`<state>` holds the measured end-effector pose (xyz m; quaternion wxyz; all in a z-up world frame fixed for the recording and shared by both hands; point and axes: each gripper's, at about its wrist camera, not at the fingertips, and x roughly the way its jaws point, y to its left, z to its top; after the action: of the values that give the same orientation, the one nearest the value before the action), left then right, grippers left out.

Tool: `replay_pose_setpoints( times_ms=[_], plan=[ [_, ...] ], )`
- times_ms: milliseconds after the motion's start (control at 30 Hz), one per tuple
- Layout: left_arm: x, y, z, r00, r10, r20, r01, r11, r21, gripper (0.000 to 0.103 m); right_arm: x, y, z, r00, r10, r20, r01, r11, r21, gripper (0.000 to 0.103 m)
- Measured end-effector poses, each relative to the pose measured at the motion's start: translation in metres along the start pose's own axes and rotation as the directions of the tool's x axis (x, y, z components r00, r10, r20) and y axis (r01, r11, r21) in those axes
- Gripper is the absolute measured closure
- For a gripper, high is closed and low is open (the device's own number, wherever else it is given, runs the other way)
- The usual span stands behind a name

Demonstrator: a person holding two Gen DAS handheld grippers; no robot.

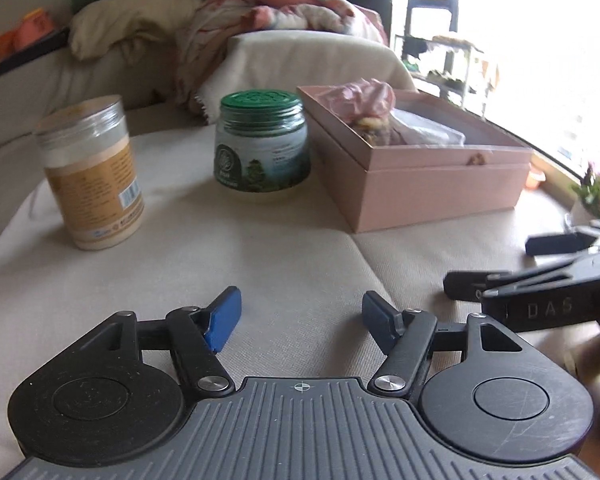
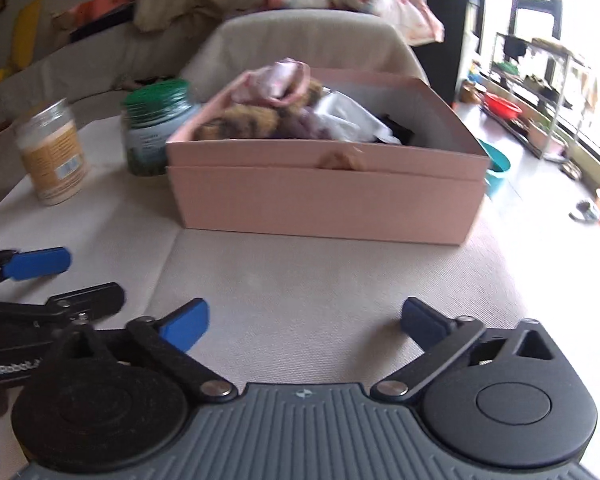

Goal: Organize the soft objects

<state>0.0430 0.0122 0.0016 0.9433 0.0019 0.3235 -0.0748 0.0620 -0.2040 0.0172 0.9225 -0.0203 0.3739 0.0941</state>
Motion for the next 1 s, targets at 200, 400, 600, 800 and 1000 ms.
replay_pose_setpoints(
  times_ms=[200,400,600,800,1000],
  plan=[
    [0.003,-0.013,0.001,0.997,0.076,0.011,-0.076,0.997,-0.023,0.033,0.001,-0.001,-0.012,0.997,-0.02,0.068,0.019,1.0,0.013,0.0],
    [0.005,-0.012,0.002,0.996,0.086,0.009,-0.085,0.996,-0.017,0.032,0.002,-0.005,-0.012,0.996,-0.065,0.068,0.062,0.997,0.05,0.0],
    [0.005,-0.012,0.002,0.996,0.085,0.009,-0.085,0.996,-0.018,0.032,0.002,-0.005,-0.012,0.995,-0.066,0.068,0.063,0.997,0.048,0.0],
    [0.005,-0.012,0.002,0.996,0.085,0.009,-0.085,0.996,-0.018,0.032,0.002,-0.005,-0.012,0.995,-0.066,0.068,0.063,0.997,0.049,0.0],
    [0.004,-0.012,0.003,0.996,0.085,0.009,-0.085,0.996,-0.018,0.032,0.002,-0.005,-0.012,0.995,-0.066,0.068,0.063,0.997,0.049,0.0]
  ],
)
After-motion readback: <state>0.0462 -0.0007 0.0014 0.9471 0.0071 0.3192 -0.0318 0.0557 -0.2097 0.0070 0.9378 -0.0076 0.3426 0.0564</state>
